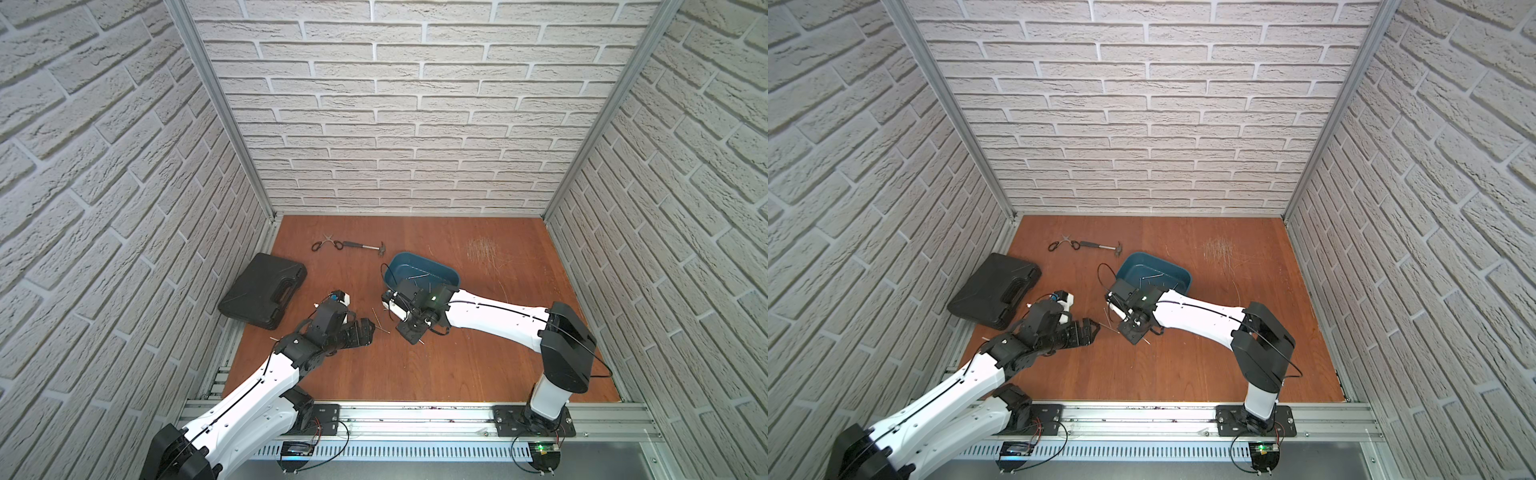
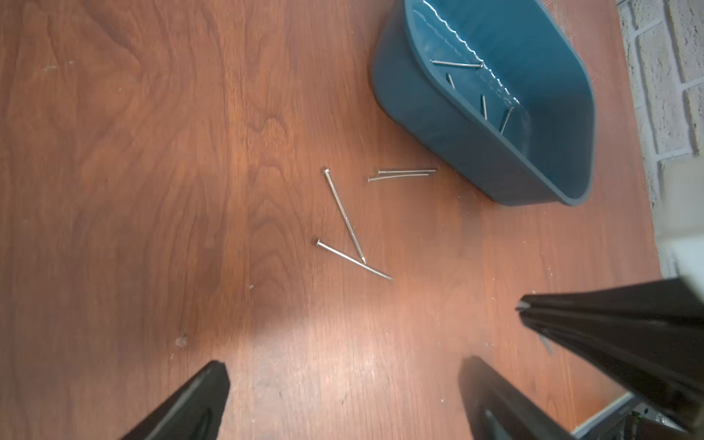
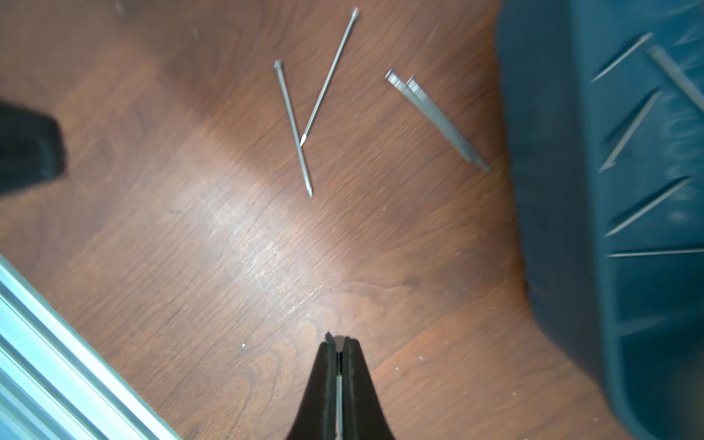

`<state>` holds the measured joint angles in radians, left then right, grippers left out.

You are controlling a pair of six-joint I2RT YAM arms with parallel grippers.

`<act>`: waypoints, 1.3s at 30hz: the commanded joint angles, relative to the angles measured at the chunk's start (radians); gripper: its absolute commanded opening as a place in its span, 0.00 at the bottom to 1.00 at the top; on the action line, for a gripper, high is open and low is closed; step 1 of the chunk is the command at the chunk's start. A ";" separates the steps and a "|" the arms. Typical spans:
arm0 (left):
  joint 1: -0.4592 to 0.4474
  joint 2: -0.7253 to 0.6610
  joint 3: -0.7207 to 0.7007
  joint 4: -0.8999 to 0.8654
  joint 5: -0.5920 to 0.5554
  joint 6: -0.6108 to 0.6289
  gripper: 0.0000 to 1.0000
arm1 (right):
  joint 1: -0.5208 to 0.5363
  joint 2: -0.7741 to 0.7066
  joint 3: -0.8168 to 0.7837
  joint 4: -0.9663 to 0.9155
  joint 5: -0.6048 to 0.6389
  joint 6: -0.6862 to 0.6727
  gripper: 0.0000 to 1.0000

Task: Put the nails on the desktop into the storage box
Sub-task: Pick up the nail from the center of the board, then place the nail in the storage box.

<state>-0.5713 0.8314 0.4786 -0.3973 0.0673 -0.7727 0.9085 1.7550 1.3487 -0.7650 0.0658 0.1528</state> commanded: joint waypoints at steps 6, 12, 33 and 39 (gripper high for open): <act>0.008 0.057 0.077 0.032 0.008 0.045 0.98 | -0.123 -0.032 0.146 -0.057 0.080 -0.052 0.03; 0.017 0.087 0.104 0.034 0.017 0.059 0.98 | -0.214 0.041 0.288 -0.098 0.146 -0.095 0.02; 0.030 0.115 0.137 -0.035 0.003 0.061 0.98 | -0.253 0.104 0.488 -0.170 0.117 -0.082 0.47; 0.030 0.151 0.143 -0.044 -0.020 0.049 0.98 | -0.196 0.020 0.382 -0.135 0.076 -0.067 0.47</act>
<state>-0.5499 0.9691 0.5884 -0.4324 0.0708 -0.7261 0.6807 1.8408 1.7714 -0.9264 0.1802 0.0643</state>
